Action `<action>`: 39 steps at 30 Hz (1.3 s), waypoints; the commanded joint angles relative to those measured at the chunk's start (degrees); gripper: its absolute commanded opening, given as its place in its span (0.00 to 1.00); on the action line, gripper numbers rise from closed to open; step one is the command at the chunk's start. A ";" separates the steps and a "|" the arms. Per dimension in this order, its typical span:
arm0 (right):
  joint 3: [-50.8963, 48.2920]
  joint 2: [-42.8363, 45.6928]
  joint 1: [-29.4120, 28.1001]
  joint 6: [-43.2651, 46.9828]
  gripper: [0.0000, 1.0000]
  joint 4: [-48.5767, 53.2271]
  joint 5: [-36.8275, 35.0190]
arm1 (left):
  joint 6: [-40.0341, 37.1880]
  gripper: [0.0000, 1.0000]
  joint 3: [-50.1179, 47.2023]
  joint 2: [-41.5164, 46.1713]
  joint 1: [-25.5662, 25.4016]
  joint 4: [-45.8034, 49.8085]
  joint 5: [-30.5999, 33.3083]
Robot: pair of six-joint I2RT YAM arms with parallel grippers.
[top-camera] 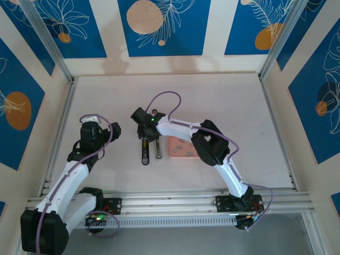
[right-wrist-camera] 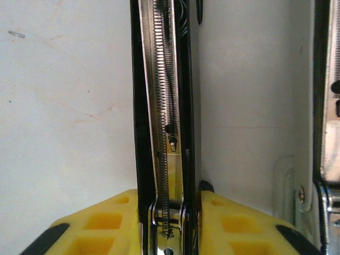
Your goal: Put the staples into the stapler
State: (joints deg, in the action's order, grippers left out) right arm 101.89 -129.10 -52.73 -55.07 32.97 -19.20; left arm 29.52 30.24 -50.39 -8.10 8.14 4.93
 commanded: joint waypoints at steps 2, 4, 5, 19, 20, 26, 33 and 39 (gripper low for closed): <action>1.41 3.20 0.10 0.58 0.36 1.21 -1.90 | -0.36 0.90 0.27 0.40 0.81 -0.34 -1.39; 1.06 4.70 -0.09 0.88 0.40 1.13 -2.18 | -0.71 0.89 0.64 0.38 0.76 0.00 -1.85; 0.86 5.63 -0.09 1.16 0.42 1.07 -2.41 | -0.84 0.89 0.97 0.38 0.75 0.20 -2.20; -22.14 31.82 8.40 11.47 0.47 3.94 5.96 | 0.02 0.83 3.01 -6.62 -2.79 -7.53 -13.84; -24.43 33.70 10.47 13.26 0.47 5.68 8.50 | -0.15 0.83 2.83 -7.63 -3.62 -8.67 -14.13; -34.73 38.86 19.21 31.55 0.45 8.60 19.13 | -1.81 0.82 2.63 -11.58 -7.31 -12.40 -16.00; -31.48 36.36 26.32 54.91 0.45 17.25 17.18 | -3.47 0.82 1.25 -12.33 -7.72 -13.28 -17.49; -31.29 34.31 25.14 63.12 0.43 16.21 15.22 | -2.62 0.82 -1.56 -11.49 -7.99 -15.74 -16.82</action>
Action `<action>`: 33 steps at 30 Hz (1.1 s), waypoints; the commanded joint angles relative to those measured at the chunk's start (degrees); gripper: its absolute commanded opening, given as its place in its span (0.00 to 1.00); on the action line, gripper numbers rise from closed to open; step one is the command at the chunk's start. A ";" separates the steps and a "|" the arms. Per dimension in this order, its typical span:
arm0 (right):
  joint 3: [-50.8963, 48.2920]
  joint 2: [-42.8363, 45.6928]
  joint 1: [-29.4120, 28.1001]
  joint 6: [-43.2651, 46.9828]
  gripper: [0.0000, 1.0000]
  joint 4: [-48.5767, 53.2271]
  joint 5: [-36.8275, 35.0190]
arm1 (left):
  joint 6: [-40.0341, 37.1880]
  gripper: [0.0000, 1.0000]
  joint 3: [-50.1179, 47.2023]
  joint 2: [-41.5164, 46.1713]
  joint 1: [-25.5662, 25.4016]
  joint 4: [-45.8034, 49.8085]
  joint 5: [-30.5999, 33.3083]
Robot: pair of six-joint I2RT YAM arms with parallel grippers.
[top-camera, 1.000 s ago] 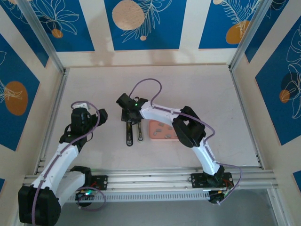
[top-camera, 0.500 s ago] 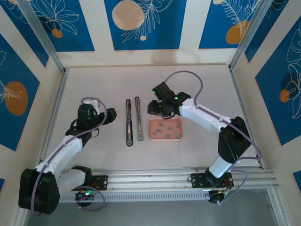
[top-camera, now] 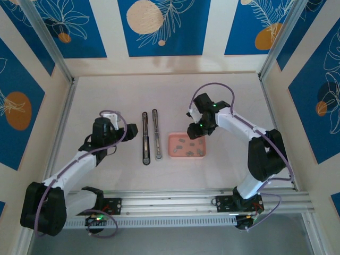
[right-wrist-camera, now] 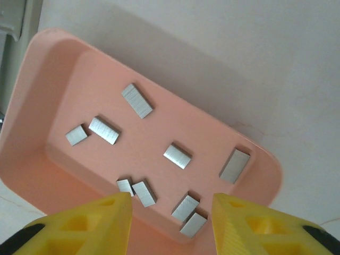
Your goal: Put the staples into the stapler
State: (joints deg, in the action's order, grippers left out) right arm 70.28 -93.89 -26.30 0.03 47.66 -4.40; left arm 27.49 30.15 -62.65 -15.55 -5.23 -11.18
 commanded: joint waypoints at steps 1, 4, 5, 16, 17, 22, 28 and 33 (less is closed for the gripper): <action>0.08 -1.07 -1.38 8.87 0.43 0.64 0.34 | -0.67 0.82 -1.71 0.71 -0.53 -2.62 -0.64; -0.05 -2.45 -1.80 13.05 0.43 -0.22 1.10 | -1.11 0.81 -1.52 0.63 -0.53 -2.19 -0.68; 0.07 -3.29 -2.05 14.56 0.43 0.05 0.49 | -1.28 0.82 -1.35 0.61 -0.54 -1.78 -0.77; 0.99 -11.47 -4.09 18.10 0.42 -0.62 -4.41 | 0.20 0.82 -2.61 -0.02 -0.69 -3.43 -0.86; 1.08 -12.08 -4.11 18.16 0.42 -0.51 -4.91 | 0.19 0.82 -2.64 0.07 -0.71 -3.31 -0.83; 1.44 -13.51 -4.19 17.82 0.42 -0.80 -6.18 | -0.04 0.82 -2.66 0.29 -0.71 -3.27 -0.42; 1.56 -14.69 -4.37 17.46 0.40 -1.64 -6.25 | 0.46 0.82 -2.74 -0.45 -0.76 -3.89 -0.59; 1.88 -15.75 -4.63 17.04 0.38 -2.00 -7.04 | 0.62 0.82 -3.00 -0.54 -0.81 -4.17 -0.59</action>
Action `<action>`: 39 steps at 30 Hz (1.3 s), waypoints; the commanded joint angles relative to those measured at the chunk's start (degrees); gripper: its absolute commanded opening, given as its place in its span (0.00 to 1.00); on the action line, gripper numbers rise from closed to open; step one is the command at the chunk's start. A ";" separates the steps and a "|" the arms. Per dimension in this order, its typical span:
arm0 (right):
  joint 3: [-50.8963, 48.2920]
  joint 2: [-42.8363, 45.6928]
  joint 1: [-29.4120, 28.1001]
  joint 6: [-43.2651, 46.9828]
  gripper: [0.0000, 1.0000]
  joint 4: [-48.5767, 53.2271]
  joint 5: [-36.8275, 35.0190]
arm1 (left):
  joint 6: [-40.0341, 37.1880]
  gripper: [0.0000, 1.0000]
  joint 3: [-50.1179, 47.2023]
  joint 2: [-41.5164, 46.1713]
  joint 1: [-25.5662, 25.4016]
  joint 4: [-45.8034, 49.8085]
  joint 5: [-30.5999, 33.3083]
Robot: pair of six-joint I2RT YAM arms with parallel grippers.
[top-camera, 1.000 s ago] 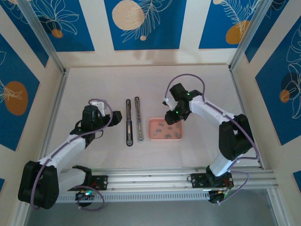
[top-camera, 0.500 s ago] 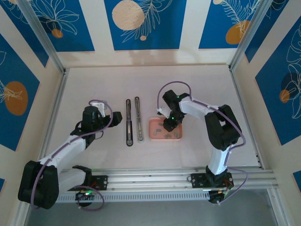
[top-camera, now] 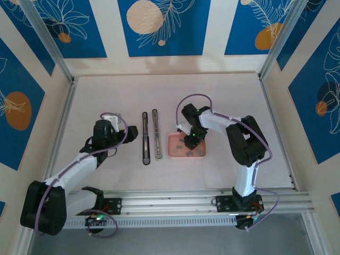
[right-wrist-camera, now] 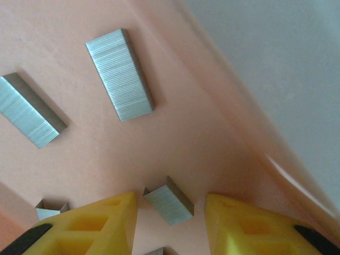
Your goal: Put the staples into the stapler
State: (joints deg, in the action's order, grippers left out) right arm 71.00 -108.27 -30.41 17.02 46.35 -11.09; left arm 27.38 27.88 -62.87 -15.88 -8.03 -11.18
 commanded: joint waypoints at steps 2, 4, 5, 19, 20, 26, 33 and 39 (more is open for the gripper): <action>1.24 -1.49 -0.55 -0.17 0.36 -0.88 -0.35 | 0.60 0.82 -0.76 -0.32 -0.50 -1.38 -0.47; 1.20 -1.57 -0.62 -0.42 0.34 -1.06 -0.13 | 0.49 0.82 -0.78 -0.32 -0.52 -1.46 -0.51; 1.18 -1.59 -0.68 -0.57 0.32 -1.17 -0.08 | 0.44 0.82 -0.83 -0.39 -0.55 -1.53 -0.51; 2.34 0.57 -1.24 -3.64 0.28 -0.03 1.43 | 0.45 0.81 -0.91 -0.59 -0.55 -2.26 -0.65; 2.38 0.71 -1.18 -3.86 0.29 -0.16 1.34 | 0.48 0.81 -0.94 -0.57 -0.53 -2.21 -0.60; 2.89 -0.66 -1.14 -5.03 0.35 -0.41 -0.16 | 0.53 0.81 -0.90 -0.16 -0.63 -1.91 -0.69; 3.28 -2.41 -0.96 -7.49 0.28 -1.04 -0.58 | 0.40 0.81 -1.16 0.64 -0.56 -1.46 -0.33; 3.03 -3.46 -1.05 -8.66 0.21 -0.78 -1.85 | 0.31 0.81 -1.18 1.08 -0.56 -1.11 -0.16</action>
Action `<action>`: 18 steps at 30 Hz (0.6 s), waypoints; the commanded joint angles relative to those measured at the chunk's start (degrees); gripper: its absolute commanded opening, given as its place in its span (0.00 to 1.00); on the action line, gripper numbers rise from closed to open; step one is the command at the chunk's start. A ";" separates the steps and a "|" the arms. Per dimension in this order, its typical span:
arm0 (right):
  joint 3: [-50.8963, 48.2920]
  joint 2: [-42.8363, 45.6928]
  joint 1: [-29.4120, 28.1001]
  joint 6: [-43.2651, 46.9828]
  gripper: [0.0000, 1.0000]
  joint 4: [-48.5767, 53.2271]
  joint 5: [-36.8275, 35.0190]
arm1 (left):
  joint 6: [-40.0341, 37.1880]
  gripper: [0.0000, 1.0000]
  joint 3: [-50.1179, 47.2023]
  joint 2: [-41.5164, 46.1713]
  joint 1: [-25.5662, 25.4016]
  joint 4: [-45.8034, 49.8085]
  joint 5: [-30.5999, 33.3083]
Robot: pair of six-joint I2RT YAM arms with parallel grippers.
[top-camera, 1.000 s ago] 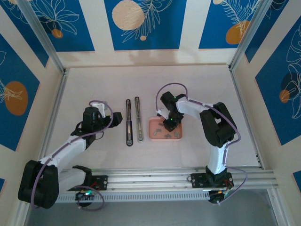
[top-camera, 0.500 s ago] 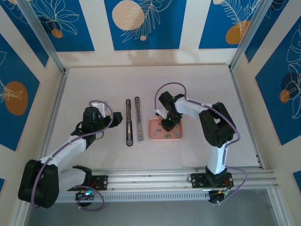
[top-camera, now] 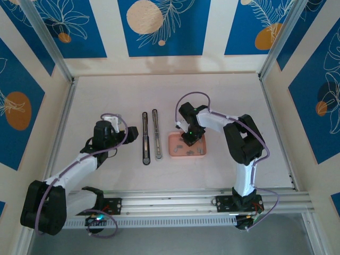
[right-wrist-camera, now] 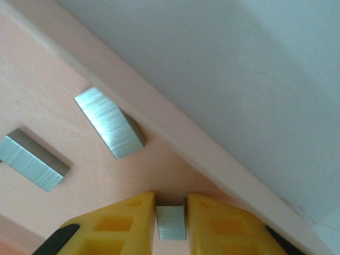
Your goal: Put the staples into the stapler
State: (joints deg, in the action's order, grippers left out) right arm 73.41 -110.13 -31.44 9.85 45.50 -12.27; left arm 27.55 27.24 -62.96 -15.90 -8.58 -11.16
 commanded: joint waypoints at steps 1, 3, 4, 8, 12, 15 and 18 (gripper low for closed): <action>0.49 -1.50 -0.08 -1.71 0.20 0.07 -0.87 | 0.11 0.81 -0.55 1.24 -0.54 -0.48 -0.10; -0.11 -0.53 -0.11 -2.39 0.18 -0.47 -1.29 | 0.05 0.81 -0.67 1.43 -0.56 -0.47 0.06; -0.47 0.31 -0.11 -2.82 0.17 -0.97 -1.30 | 0.05 0.81 -0.68 1.45 -0.53 -0.48 0.00; -2.31 4.89 0.95 -5.57 0.15 -3.72 0.09 | 0.22 0.81 -0.88 1.61 -0.59 -0.91 -0.33; -5.01 11.64 2.07 -9.94 0.13 -6.18 2.27 | 0.40 0.81 -0.87 1.61 -0.85 -1.56 -0.71; -8.63 18.29 1.43 -15.44 0.12 -8.64 3.45 | 0.56 0.81 -1.12 1.35 -1.06 -2.91 -0.62; -13.83 25.71 -0.34 -22.49 0.12 -12.00 3.77 | 1.22 0.81 -1.71 0.58 -1.35 -4.86 -0.70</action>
State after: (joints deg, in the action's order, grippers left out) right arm 62.98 -89.73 -30.20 -4.23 36.84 -10.76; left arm 28.01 26.39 -62.33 -16.53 -10.17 -11.16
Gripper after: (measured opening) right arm 0.126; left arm 0.809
